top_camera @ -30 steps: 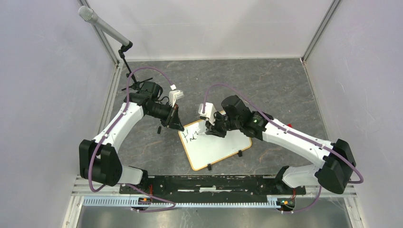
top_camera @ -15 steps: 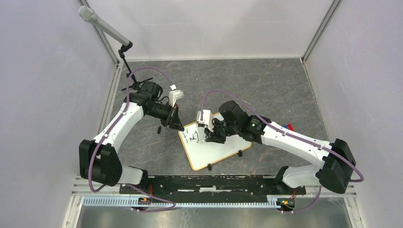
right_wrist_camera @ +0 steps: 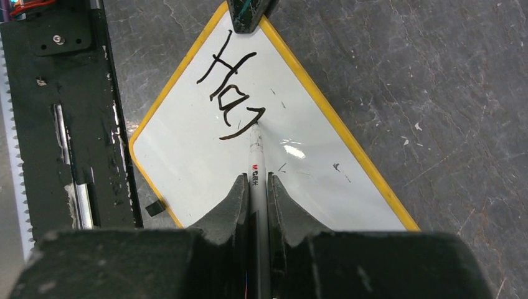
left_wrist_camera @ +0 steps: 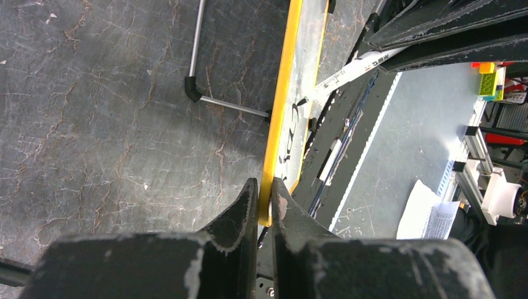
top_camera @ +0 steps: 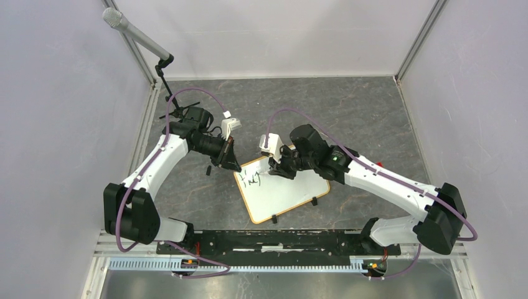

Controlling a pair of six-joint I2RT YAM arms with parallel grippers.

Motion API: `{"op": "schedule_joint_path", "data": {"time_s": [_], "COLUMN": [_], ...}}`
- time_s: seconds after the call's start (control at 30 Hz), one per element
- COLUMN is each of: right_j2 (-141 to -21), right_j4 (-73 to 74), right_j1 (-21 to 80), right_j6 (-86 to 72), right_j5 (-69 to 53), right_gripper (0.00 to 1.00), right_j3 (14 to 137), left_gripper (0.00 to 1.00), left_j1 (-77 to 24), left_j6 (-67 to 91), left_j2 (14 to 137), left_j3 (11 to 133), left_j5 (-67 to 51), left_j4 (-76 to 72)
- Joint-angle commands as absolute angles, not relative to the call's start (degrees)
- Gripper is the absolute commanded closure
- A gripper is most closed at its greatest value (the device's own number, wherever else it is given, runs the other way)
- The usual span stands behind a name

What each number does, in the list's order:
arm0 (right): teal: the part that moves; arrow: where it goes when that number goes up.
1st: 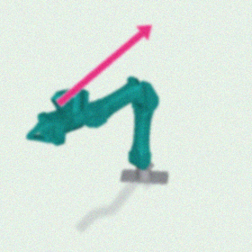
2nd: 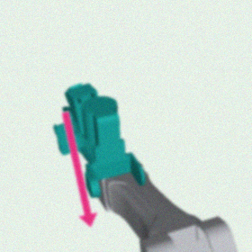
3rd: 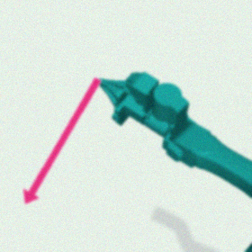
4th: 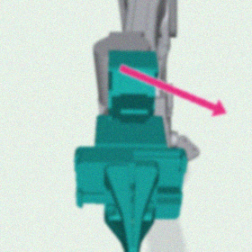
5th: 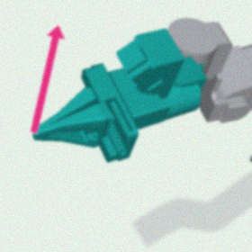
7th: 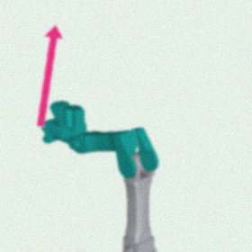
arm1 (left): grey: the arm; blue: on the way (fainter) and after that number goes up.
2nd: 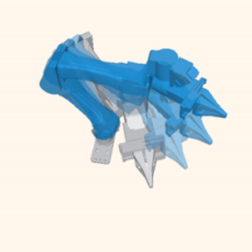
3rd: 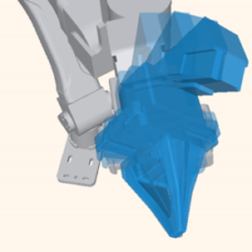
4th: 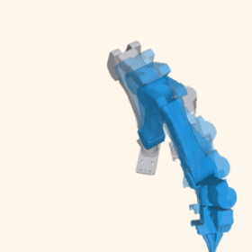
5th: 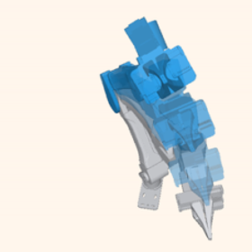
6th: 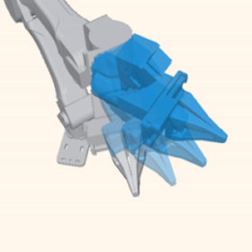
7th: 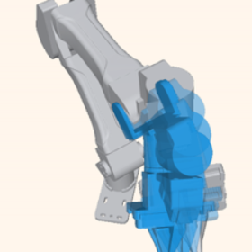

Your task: Write a sentence on the whiteboard

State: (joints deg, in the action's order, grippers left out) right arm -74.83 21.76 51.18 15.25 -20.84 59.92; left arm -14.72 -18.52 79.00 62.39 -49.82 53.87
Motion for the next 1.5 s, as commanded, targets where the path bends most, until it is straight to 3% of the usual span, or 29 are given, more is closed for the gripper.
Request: {"op": "schedule_joint_path", "data": {"time_s": [0.0, 1.47], "right_j2": [-75.1, -74.8], "right_j4": [20.3, 20.1], "right_j1": [50.8, 50.3], "right_j6": [15.1, 14.0], "right_j5": [-18.2, -21.4], "right_gripper": [1.00, 1.00], "right_j3": [62.0, 57.8], "left_gripper": [0.97, 0.98], "left_j1": [-15.6, -15.7], "left_j6": [-18.2, -18.3], "left_j2": [78.2, 78.3], "left_j3": [61.5, 61.4], "left_j5": [-49.0, -48.8], "left_j4": [54.6, 54.6]}}
